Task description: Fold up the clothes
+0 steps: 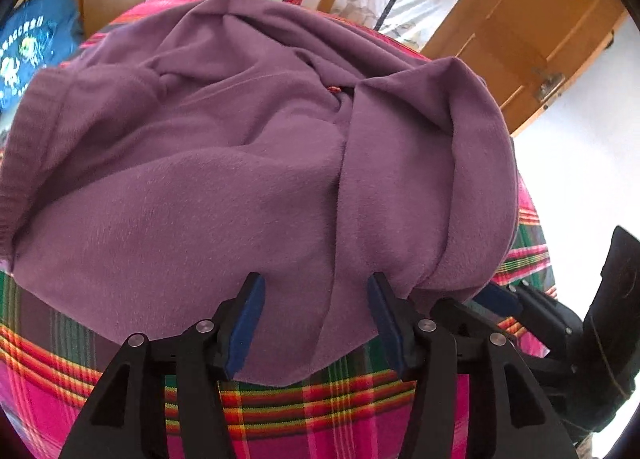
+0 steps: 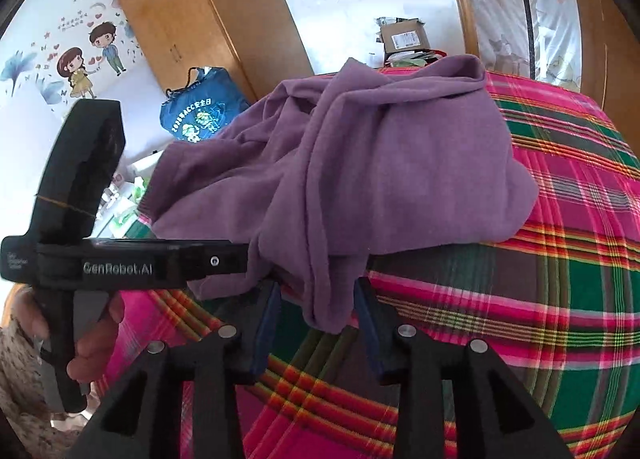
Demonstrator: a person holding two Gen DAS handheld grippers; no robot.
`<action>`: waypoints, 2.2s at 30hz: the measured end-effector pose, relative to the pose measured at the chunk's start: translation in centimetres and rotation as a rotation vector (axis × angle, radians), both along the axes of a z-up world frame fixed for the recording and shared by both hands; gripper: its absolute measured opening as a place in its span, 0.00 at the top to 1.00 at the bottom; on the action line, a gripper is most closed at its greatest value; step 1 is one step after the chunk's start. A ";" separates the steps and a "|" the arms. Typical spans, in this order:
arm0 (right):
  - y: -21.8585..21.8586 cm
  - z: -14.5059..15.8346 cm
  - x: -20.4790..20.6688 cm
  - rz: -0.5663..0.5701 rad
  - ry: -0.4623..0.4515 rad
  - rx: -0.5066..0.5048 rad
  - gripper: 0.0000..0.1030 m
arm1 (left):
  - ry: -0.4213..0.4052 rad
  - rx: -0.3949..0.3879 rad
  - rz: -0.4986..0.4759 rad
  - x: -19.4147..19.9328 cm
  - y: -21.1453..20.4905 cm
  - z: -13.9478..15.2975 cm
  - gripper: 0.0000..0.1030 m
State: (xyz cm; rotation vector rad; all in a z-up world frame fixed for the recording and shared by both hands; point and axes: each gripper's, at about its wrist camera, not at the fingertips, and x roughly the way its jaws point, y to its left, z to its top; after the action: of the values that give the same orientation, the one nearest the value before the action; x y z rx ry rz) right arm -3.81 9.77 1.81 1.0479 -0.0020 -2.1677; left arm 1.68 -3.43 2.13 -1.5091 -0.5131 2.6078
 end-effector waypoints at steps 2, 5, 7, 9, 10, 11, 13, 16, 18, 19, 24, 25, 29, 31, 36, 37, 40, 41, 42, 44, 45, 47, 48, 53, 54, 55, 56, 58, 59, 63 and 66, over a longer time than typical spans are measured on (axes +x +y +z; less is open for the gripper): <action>0.1 0.1 -0.1 -0.008 0.007 -0.005 0.75 | 0.006 -0.014 -0.007 0.2 0.4 0.0 0.46; 0.3 0.3 -0.2 -0.022 0.016 -0.012 0.93 | 0.008 -0.027 -0.012 0.6 1.2 0.0 0.46; 0.4 0.7 -0.1 -0.031 0.030 -0.018 0.95 | 0.006 -0.033 -0.016 0.8 1.8 0.2 0.46; 0.5 1.5 0.3 -0.042 0.059 -0.028 0.95 | 0.011 -0.029 -0.015 1.1 2.0 0.3 0.62; 0.6 2.0 0.5 -0.047 0.073 -0.033 0.95 | 0.013 -0.030 -0.017 1.2 2.3 0.5 0.67; 0.6 2.4 0.6 -0.052 0.087 -0.038 0.96 | 0.010 -0.036 -0.016 1.3 2.6 0.6 0.76; 0.6 3.5 0.7 -0.063 0.117 -0.046 0.96 | 0.004 -0.039 -0.005 1.6 3.0 0.7 0.90; 1.5 5.3 0.9 -0.092 0.161 -0.065 0.96 | 0.018 -0.030 0.012 2.1 2.8 1.3 0.93; 2.2 6.6 0.9 -0.115 0.195 -0.078 0.96 | 0.030 -0.029 0.022 2.5 3.0 1.8 0.94; 2.5 7.3 0.9 -0.129 0.216 -0.079 0.96 | 0.032 -0.030 0.026 2.7 3.3 1.9 0.94; 4.7 11.2 0.8 -0.228 0.329 -0.105 0.96 | -0.001 -0.018 0.048 0.5 1.7 2.1 0.94; 5.2 12.0 0.9 -0.248 0.352 -0.119 0.96 | -0.011 -0.017 0.053 0.3 1.5 2.0 0.94; 6.8 14.1 1.1 -0.323 0.429 -0.102 0.96 | -0.038 0.002 0.061 0.9 1.9 1.4 0.94; 7.4 14.4 1.0 -0.363 0.448 -0.074 0.96 | -0.043 0.004 0.062 0.1 0.4 0.8 0.94; 8.6 12.8 -0.1 -0.470 0.423 0.044 0.96 | -0.045 0.021 0.062 -1.3 -2.5 1.2 0.94; 8.7 12.3 -0.4 -0.495 0.417 0.080 0.95 | -0.044 0.023 0.068 -0.9 -3.3 1.5 0.94; 8.9 10.8 -0.9 -0.522 0.403 0.162 0.95 | -0.043 0.029 0.084 0.4 -5.5 2.3 0.88; 8.9 10.5 -0.9 -0.532 0.401 0.191 0.95 | -0.038 0.025 0.094 0.8 -6.3 2.6 0.85; 8.8 10.2 -1.0 -0.542 0.400 0.219 0.95 | -0.031 0.019 0.106 1.2 -7.0 3.0 0.83; 8.9 9.8 -1.0 -0.560 0.395 0.266 0.93 | -0.015 -0.001 0.132 2.1 -8.4 3.6 0.79; 9.0 9.7 -0.9 -0.564 0.389 0.281 0.90 | -0.005 -0.019 0.156 2.3 -9.5 3.8 0.76; 9.1 9.9 -0.3 -0.570 0.386 0.296 0.84 | 0.015 -0.058 0.211 2.6 -12.0 4.1 0.73; 9.0 10.1 0.2 -0.577 0.394 0.299 0.79 | 0.026 -0.078 0.239 2.7 -13.2 4.2 0.71; 8.4 10.9 2.8 -0.609 0.436 0.296 0.71 | 0.054 -0.128 0.371 5.2 -18.1 4.4 0.64; 8.2 11.0 3.2 -0.608 0.437 0.285 0.71 | 0.050 -0.134 0.394 5.1 -19.0 3.7 0.63; 8.0 11.1 3.6 -0.602 0.434 0.268 0.71 | 0.043 -0.142 0.410 4.7 -19.2 2.7 0.61; 7.7 11.2 4.1 -0.593 0.428 0.242 0.71 | 0.034 -0.150 0.424 4.4 -19.0 1.9 0.58; 6.8 11.2 4.7 -0.563 0.411 0.202 0.71 | 0.019 -0.157 0.444 3.9 -18.8 0.4 0.57; 6.1 11.0 4.9 -0.531 0.395 0.182 0.71 | 0.012 -0.149 0.446 3.7 -18.9 -0.3 0.57; 3.2 9.1 5.2 -0.398 0.296 0.156 0.67 | 0.008 -0.106 0.466 4.1 -19.7 -1.6 0.56; 0.7 6.9 5.4 -0.284 0.213 0.125 0.67 | 0.036 -0.110 0.461 4.8 -20.1 -1.1 0.52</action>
State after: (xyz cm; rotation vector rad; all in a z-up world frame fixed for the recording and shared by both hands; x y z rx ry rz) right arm 1.60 10.50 8.74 0.9251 0.0897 -2.5577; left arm 6.50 -23.50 1.05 -1.5230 -0.8116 3.0429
